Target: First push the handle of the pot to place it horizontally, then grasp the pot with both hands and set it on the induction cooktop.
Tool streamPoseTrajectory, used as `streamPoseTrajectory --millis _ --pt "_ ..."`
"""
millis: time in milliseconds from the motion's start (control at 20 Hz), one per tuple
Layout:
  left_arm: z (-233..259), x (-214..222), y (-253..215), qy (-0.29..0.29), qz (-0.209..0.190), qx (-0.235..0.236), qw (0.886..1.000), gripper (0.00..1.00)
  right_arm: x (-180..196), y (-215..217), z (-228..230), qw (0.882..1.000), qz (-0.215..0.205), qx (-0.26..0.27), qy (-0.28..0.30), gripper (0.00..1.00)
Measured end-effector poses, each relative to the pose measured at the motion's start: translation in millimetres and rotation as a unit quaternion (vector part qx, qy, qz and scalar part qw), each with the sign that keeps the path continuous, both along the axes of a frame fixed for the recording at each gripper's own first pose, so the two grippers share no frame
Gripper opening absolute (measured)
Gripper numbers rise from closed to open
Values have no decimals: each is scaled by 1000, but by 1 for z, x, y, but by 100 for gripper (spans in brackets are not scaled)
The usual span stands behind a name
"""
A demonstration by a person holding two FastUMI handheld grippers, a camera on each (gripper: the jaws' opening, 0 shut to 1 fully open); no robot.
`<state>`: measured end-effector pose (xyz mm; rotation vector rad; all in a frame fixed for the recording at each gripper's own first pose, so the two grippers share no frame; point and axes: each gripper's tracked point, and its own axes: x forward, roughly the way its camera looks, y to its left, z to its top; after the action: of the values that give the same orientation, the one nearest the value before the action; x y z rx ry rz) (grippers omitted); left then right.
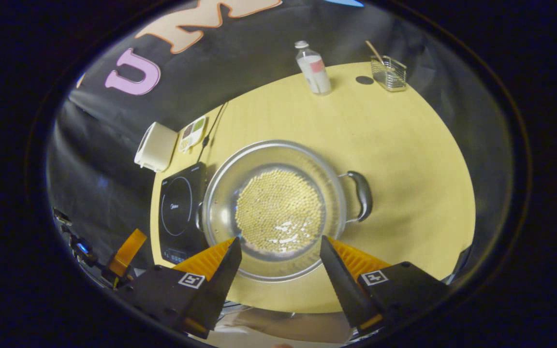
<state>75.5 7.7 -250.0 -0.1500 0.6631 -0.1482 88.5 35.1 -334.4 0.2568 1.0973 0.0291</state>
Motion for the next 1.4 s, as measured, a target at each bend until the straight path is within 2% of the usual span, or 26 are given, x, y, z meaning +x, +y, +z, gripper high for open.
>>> streamPoseTrajectory --millis 50,100,400,450,500,550,600,650,700,1000,1200,1250,1300,1400 --pt "-5 3 -6 8 -1 -5 1000 96 7 -9 -2 1000 1 2 3 100" --pt "-8 5 -10 13 -3 -9 1000 96 13 -16 -4 1000 1 7 6 94" --pt "-42 16 -36 70 -31 -16 997 96 34 -39 -19 999 15 28 38 94" --pt "-48 17 -41 81 -37 -18 996 100 36 -41 -22 998 17 30 43 94" --pt "-55 19 -44 92 -42 -20 995 96 36 -42 -26 998 20 31 49 94" --pt "-61 21 -49 101 -46 -22 994 96 37 -42 -30 998 24 31 54 100" --pt "-68 23 -55 113 -53 -27 992 96 38 -44 -33 997 27 30 59 94" --pt "-73 25 -60 123 -57 -31 990 100 39 -44 -36 997 30 31 64 100" --pt "-79 27 -63 132 -61 -33 989 96 40 -44 -39 997 31 34 68 100" --pt "-104 36 -72 171 -66 -28 983 96 43 -41 -35 995 30 52 81 99" --pt "-116 38 -74 190 -58 -38 979 96 41 -60 -28 995 8 49 81 100" --pt "-118 39 -75 194 -55 -41 979 96 41 -67 -29 996 1 45 82 93" --pt "-120 39 -77 198 -54 -43 978 96 39 -71 -31 996 -3 40 84 100" --pt "-125 39 -77 206 -54 -41 976 96 40 -79 -35 996 -4 32 83 100"
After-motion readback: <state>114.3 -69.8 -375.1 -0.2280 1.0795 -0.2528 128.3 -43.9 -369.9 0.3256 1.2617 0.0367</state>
